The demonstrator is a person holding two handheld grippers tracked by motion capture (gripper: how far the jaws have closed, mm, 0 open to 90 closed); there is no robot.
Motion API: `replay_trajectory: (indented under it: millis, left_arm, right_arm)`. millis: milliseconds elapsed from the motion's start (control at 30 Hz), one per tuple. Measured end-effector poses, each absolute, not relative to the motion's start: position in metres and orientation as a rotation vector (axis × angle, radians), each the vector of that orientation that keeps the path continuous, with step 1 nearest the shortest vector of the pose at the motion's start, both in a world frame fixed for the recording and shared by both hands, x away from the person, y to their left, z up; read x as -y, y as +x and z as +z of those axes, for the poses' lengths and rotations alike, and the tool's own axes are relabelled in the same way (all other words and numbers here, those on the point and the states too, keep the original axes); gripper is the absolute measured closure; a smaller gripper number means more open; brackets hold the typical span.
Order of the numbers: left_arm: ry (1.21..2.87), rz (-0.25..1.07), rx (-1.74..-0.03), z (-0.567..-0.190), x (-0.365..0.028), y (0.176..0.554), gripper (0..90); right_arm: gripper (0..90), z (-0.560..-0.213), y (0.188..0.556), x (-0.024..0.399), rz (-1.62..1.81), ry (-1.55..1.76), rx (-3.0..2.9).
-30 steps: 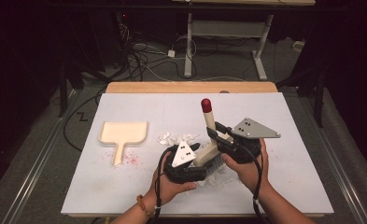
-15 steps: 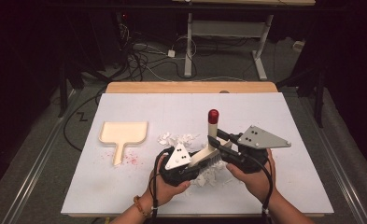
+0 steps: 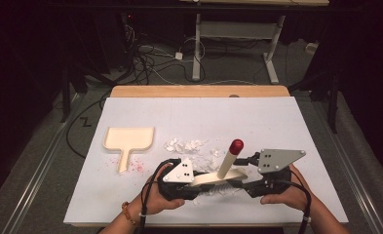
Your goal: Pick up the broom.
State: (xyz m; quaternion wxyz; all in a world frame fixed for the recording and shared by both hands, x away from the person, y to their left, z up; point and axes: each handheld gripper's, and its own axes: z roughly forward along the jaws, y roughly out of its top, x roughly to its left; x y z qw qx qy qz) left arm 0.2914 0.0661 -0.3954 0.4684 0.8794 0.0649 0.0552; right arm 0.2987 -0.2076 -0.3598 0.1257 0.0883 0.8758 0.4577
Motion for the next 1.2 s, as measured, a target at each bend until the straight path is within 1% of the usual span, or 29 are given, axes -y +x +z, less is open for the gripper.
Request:
replay_trajectory:
  millis: [33, 100, 133, 167, 200, 267, 300, 333, 367, 400, 433, 500, 533, 567, 600, 633, 700, 767, 867, 900, 967, 1033, 1067, 1133, 1167, 1200]
  left_arm:
    - [2.161, 0.127, -0.142, -0.395, -0.065, 0.290, 64.9]
    - [2.166, 0.097, -0.091, -0.395, -0.061, 0.288, 64.9]
    - [2.167, 0.088, -0.071, -0.394, -0.059, 0.287, 64.9]
    - [2.171, 0.080, -0.055, -0.394, -0.058, 0.286, 64.8]
    - [2.167, 0.063, -0.046, -0.395, -0.059, 0.287, 64.8]
    - [2.165, 0.025, -0.041, -0.397, -0.061, 0.289, 64.6]
    - [2.169, 0.033, -0.046, -0.398, -0.061, 0.289, 64.3]
    - [2.169, 0.033, -0.046, -0.398, -0.061, 0.289, 62.9]
    - [2.173, 0.053, -0.073, -0.398, -0.062, 0.292, 59.8]
    - [2.171, 0.054, -0.079, -0.397, -0.064, 0.293, 58.6]
    - [2.175, 0.090, -0.091, -0.396, -0.065, 0.293, 54.9]
    - [2.170, 0.177, -0.151, -0.394, -0.069, 0.293, 42.7]
    - [2.161, 0.208, -0.174, -0.393, -0.073, 0.293, 40.2]
    - [2.158, 0.264, -0.212, -0.392, -0.076, 0.292, 35.8]
    - [2.167, 0.328, -0.238, -0.392, -0.080, 0.292, 27.3]
    - [2.165, 0.380, -0.262, -0.392, -0.084, 0.291, 24.1]
    - [2.135, 0.458, -0.337, -0.393, -0.096, 0.290, 20.5]
    - [2.123, 0.538, -0.405, -0.397, -0.109, 0.287, 19.4]
    - [2.125, 0.608, -0.493, -0.408, -0.132, 0.282, 17.6]
    - [2.125, 0.608, -0.493, -0.408, -0.132, 0.282, 17.6]
    - [2.128, 0.640, -0.588, -0.422, -0.157, 0.277, 17.6]
    - [2.125, 0.670, -0.657, -0.432, -0.172, 0.273, 17.6]
    - [2.120, 0.708, -0.697, -0.438, -0.181, 0.270, 17.7]
    - [2.116, 0.729, -0.723, -0.442, -0.184, 0.268, 18.7]
    - [2.098, 0.731, -0.783, -0.454, -0.192, 0.263, 18.7]
    - [2.107, 0.765, -0.785, -0.458, -0.193, 0.261, 18.7]
  right_arm:
    - [46.0, -0.363, 0.297, 0.204, 1.307, 0.199, -2.566]
    - [46.8, -0.368, 0.295, 0.198, 1.281, 0.122, -2.625]
    - [49.0, -0.372, 0.294, 0.194, 1.268, 0.085, -2.657]
    - [51.6, -0.375, 0.293, 0.191, 1.249, 0.053, -2.685]
    - [56.7, -0.379, 0.293, 0.188, 1.230, 0.025, -2.720]
    - [63.4, -0.385, 0.294, 0.185, 1.247, -0.016, -2.762]
    - [64.3, -0.387, 0.295, 0.184, 1.257, -0.011, -2.777]
    - [64.3, -0.387, 0.295, 0.184, 1.257, -0.011, -2.777]
    - [67.1, -0.391, 0.295, 0.181, 1.241, 0.010, -2.778]
    - [67.3, -0.392, 0.296, 0.180, 1.230, 0.009, -2.773]
    - [67.3, -0.393, 0.295, 0.179, 1.214, 0.014, -2.771]
    - [67.4, -0.394, 0.297, 0.176, 1.188, 0.016, -2.746]
    - [67.4, -0.394, 0.296, 0.177, 1.180, 0.072, -2.738]
    - [67.4, -0.394, 0.297, 0.178, 1.189, 0.101, -2.722]
    - [67.4, -0.393, 0.300, 0.179, 1.193, 0.115, -2.697]
    - [67.4, -0.392, 0.301, 0.181, 1.185, 0.149, -2.673]
    - [67.4, -0.390, 0.304, 0.186, 1.195, 0.214, -2.632]
    - [67.5, -0.386, 0.308, 0.192, 1.207, 0.269, -2.585]
    - [67.4, -0.381, 0.313, 0.201, 1.191, 0.345, -2.517]
    - [67.4, -0.380, 0.315, 0.204, 1.200, 0.361, -2.504]
    - [67.5, -0.378, 0.320, 0.209, 1.211, 0.400, -2.481]
    - [67.4, -0.377, 0.324, 0.212, 1.198, 0.425, -2.471]
    - [67.4, -0.377, 0.326, 0.215, 1.191, 0.434, -2.456]
    - [67.5, -0.376, 0.330, 0.219, 1.186, 0.459, -2.431]
    - [67.5, -0.376, 0.332, 0.222, 1.187, 0.465, -2.408]
    - [67.5, -0.376, 0.332, 0.224, 1.183, 0.470, -2.383]
